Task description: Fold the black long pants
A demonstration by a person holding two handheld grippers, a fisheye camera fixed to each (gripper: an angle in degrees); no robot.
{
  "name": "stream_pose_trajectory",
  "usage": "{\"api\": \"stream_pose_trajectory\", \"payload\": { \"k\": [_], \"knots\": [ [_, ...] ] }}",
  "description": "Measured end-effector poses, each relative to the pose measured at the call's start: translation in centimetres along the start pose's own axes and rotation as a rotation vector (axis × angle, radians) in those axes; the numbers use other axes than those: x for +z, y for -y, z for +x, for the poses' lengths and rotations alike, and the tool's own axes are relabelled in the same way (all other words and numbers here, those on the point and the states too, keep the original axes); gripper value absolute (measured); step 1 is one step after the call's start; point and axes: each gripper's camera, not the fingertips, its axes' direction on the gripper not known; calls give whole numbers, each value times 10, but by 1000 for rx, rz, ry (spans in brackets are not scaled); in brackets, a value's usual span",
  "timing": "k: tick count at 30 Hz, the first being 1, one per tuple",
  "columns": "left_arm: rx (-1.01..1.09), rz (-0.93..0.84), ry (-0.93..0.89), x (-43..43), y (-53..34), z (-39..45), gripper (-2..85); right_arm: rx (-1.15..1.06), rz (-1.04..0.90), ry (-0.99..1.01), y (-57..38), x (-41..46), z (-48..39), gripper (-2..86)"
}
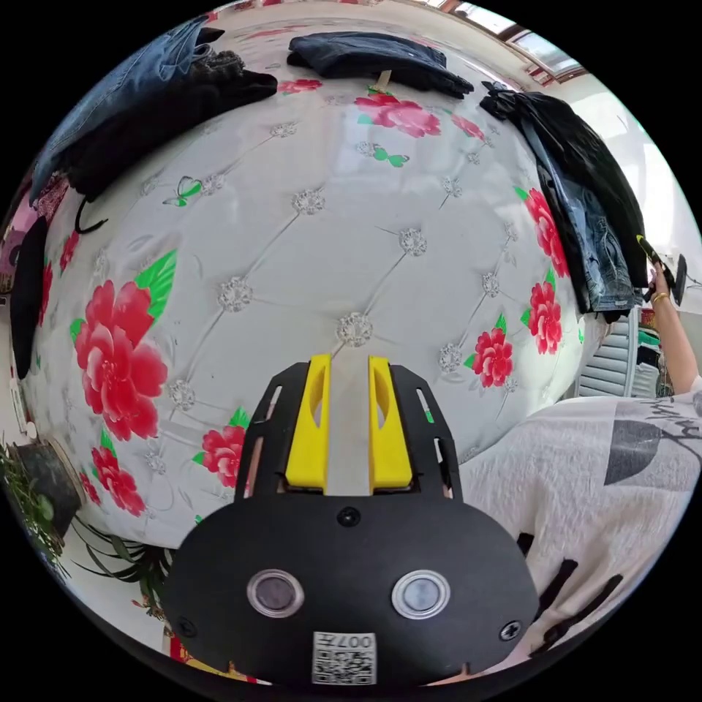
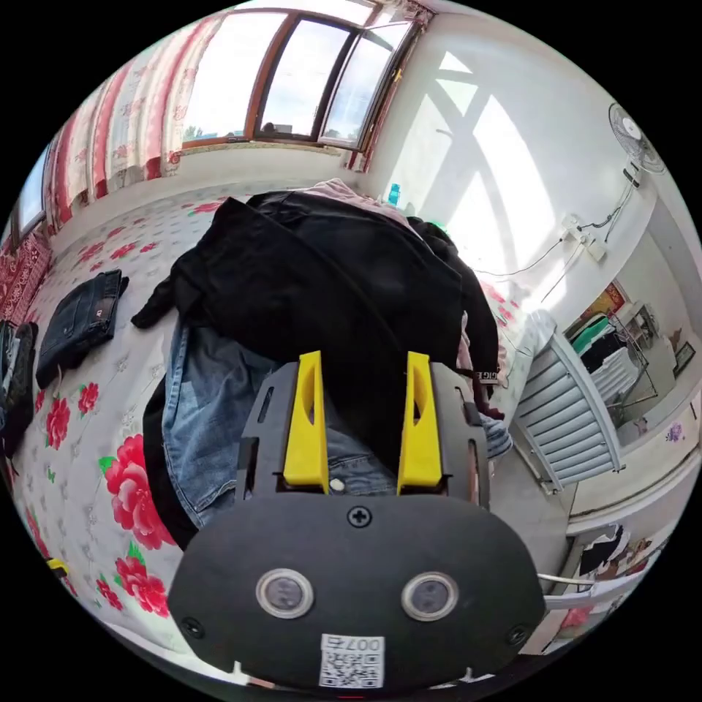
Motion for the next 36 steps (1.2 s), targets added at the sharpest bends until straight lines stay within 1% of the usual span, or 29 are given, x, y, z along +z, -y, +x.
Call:
{"api": "stream_pose_trajectory", "payload": {
  "k": [1,2,3,5,7,10,12,13,15,16,18,19,21,22,24,25,27,29,31,32,33,34,36],
  "knots": [
    [-10,-8,-15,4,-2,0,79,5,-42,-2,1,7,6,103],
    [-25,-29,-39,11,-2,0,69,-5,-157,0,1,27,11,99],
    [-35,-16,-7,9,-2,1,61,-53,-214,-4,-7,42,5,90],
    [-9,-6,-2,4,1,5,54,-111,-207,-99,-19,41,-14,74],
    [-4,51,-26,-9,1,9,52,-121,-224,-66,-27,34,-33,60],
    [11,129,-73,-31,-7,14,52,-199,-153,14,-61,5,-73,42],
    [41,174,-83,-44,-21,20,53,-260,-132,192,-105,-22,-109,30],
    [52,183,-87,-47,-25,21,53,-276,-135,240,-118,-28,-120,28],
    [80,195,-112,-54,-43,24,60,-340,-164,434,-175,-56,-172,19],
    [82,199,-121,-56,-48,24,61,-349,-172,482,-190,-62,-185,18],
    [93,218,-178,-65,-68,21,68,-409,-202,654,-243,-91,-244,14],
    [94,224,-191,-68,-73,19,70,-435,-210,698,-253,-99,-259,14],
    [120,259,-228,-83,-95,14,83,-642,-242,892,-284,-140,-317,14],
    [129,272,-235,-88,-100,12,87,-700,-254,937,-290,-151,-330,15],
    [180,342,-272,-112,-125,6,103,-891,-269,1126,-313,-196,-376,20],
    [191,360,-282,-117,-132,5,105,-935,-268,1172,-319,-208,-386,22],
    [217,427,-296,-139,-155,-2,103,-1057,-273,1339,-343,-244,-421,30],
    [207,448,-225,-150,-169,-9,84,-1110,-291,1383,-359,-259,-443,41],
    [183,412,-165,-152,-176,-21,30,-1144,-311,1363,-374,-264,-457,45],
    [92,377,-126,-152,-178,-38,3,-1144,-318,1346,-381,-263,-460,45],
    [-7,358,-118,-153,-181,-59,-4,-1120,-311,1331,-386,-258,-457,46],
    [-36,359,-144,-155,-183,-69,-5,-1100,-306,1317,-387,-254,-455,47],
    [-115,445,-261,-174,-200,-108,-8,-990,-315,1218,-386,-228,-443,51]
  ]
}}
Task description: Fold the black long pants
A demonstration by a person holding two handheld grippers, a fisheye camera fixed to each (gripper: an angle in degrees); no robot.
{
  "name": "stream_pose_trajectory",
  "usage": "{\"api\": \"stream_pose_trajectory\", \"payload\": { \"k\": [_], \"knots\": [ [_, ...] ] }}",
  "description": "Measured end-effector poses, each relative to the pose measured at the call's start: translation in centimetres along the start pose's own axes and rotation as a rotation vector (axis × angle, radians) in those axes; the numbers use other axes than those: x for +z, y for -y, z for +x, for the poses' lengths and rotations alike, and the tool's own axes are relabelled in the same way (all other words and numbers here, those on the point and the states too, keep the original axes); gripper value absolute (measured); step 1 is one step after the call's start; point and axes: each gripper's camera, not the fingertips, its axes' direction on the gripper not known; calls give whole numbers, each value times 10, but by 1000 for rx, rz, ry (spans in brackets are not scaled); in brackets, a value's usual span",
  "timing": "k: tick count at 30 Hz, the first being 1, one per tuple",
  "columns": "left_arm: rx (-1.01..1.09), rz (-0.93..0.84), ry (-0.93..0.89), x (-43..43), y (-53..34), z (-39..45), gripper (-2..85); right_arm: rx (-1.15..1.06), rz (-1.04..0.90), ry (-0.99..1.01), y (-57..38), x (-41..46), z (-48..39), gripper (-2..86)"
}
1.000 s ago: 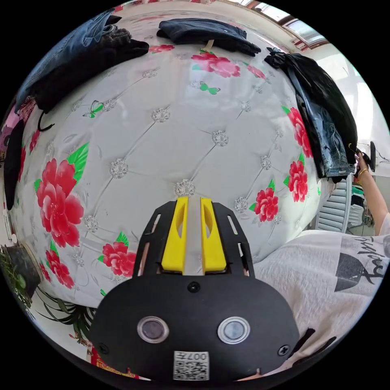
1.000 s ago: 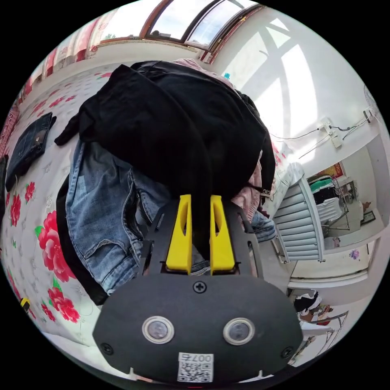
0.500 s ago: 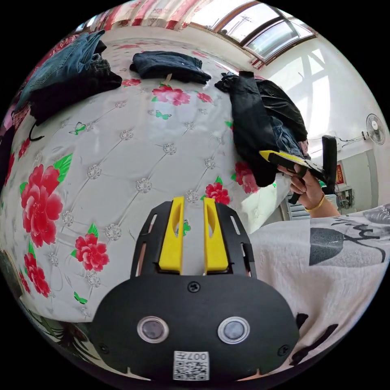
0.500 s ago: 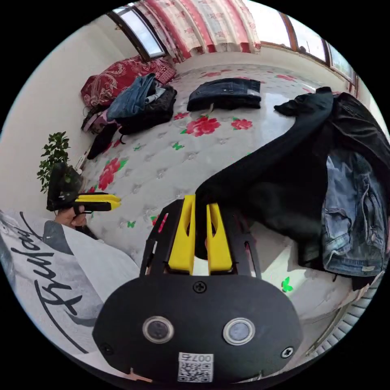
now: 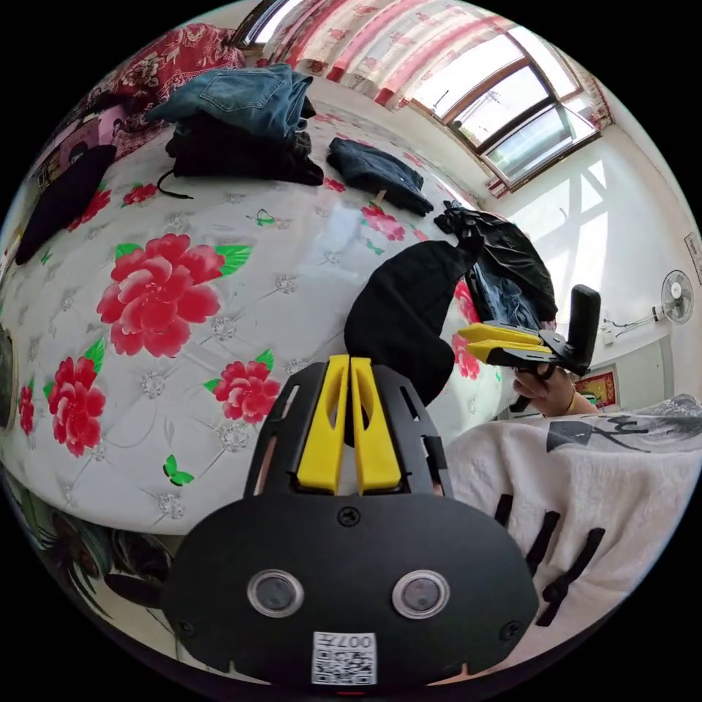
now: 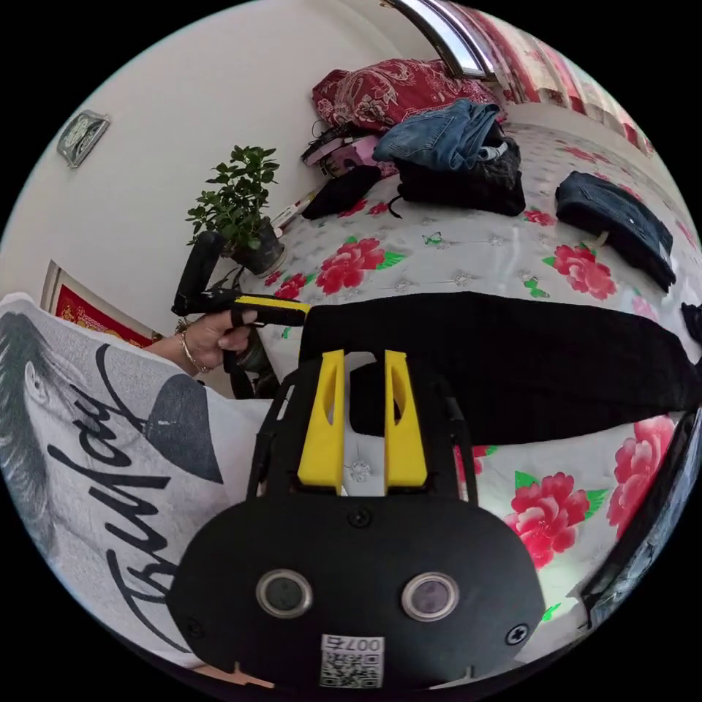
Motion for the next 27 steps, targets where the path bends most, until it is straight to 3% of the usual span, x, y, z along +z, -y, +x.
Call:
{"api": "stream_pose_trajectory", "payload": {
  "k": [8,14,16,20,23,25,27],
  "knots": [
    [-71,44,-36,-61,22,-43,-9,335,-50,-358,-24,21,93,62],
    [-101,199,36,-134,49,-60,-4,317,-242,-495,4,95,110,47],
    [-85,205,99,-148,53,-61,7,266,-213,-520,2,106,90,35],
    [67,121,85,-126,51,-33,113,146,-218,-643,-16,126,43,12],
    [139,5,-22,-77,51,2,145,117,-254,-531,-25,124,23,8],
    [200,-78,34,-42,56,25,141,93,-273,-358,-26,121,14,8],
    [260,-185,214,-6,67,44,121,56,-326,-70,-21,123,10,10]
  ]
}}
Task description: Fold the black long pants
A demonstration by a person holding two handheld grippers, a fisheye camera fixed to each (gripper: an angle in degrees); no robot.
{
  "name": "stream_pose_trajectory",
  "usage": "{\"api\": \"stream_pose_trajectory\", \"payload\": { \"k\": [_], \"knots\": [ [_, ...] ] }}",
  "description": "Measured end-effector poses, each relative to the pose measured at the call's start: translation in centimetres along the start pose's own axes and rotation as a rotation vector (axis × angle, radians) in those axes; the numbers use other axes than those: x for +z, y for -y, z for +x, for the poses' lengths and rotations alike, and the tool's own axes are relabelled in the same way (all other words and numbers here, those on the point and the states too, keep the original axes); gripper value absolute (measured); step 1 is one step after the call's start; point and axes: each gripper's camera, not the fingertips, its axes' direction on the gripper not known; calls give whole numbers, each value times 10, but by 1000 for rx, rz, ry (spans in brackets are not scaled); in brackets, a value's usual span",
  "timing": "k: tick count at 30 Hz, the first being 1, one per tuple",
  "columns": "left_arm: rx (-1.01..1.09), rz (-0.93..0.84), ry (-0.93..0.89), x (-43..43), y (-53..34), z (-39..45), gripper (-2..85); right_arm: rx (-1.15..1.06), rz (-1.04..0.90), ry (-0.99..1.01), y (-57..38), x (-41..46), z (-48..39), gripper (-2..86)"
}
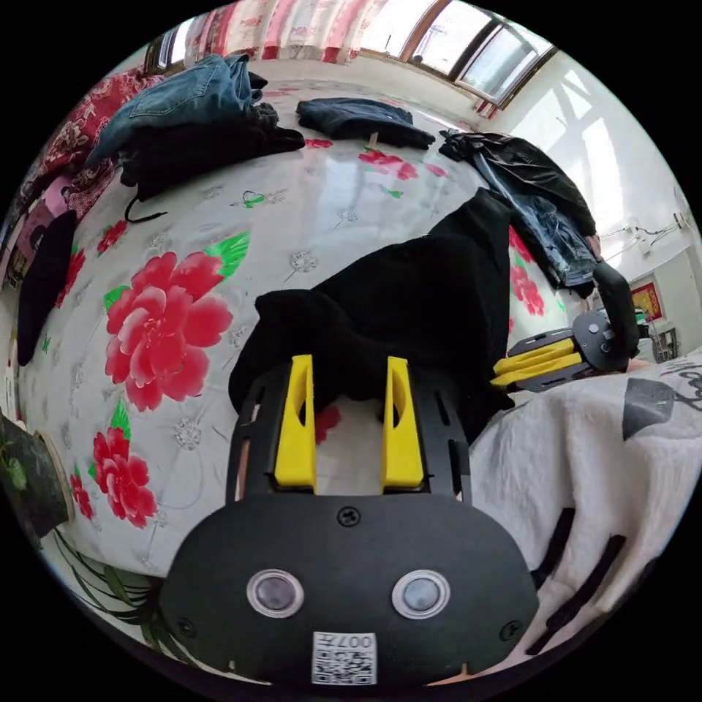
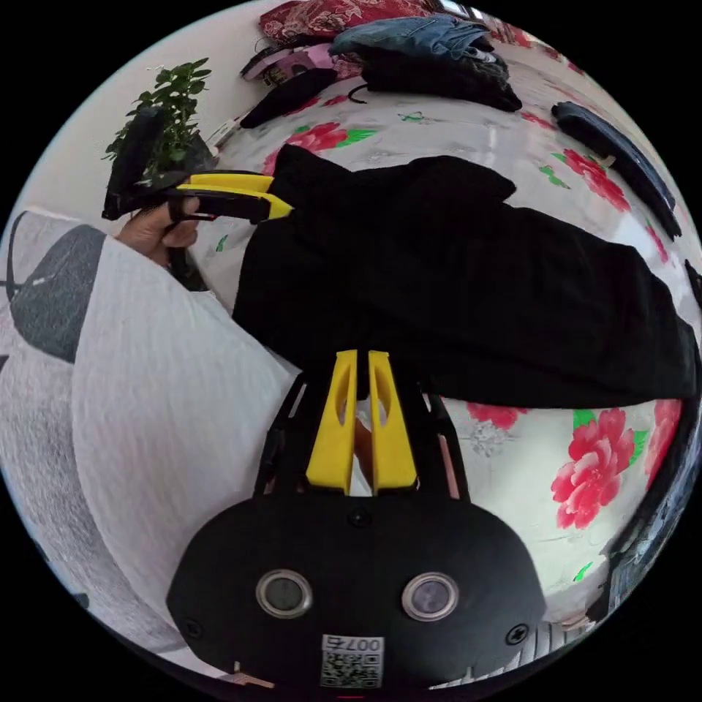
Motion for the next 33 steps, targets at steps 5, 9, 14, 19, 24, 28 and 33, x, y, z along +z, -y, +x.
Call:
{"api": "stream_pose_trajectory", "payload": {
  "k": [5,9,14,19,24,28,33],
  "knots": [
    [-110,-19,-10,-23,27,-25,69,57,-28,250,2,-21,41,26],
    [-329,87,-45,-85,13,-71,64,354,304,-4,-37,-119,121,37],
    [-543,148,-65,-138,-11,-97,65,729,510,-269,-84,-206,223,49],
    [-677,111,-17,-150,-15,-94,63,906,456,-214,-84,-212,293,44],
    [-731,99,25,-165,1,-80,13,927,428,-318,-86,-229,289,5],
    [-664,82,73,-180,25,-69,-3,850,574,-264,-111,-268,272,0],
    [-602,119,90,-203,60,-47,-8,802,747,-195,-142,-335,250,-1]
  ]
}}
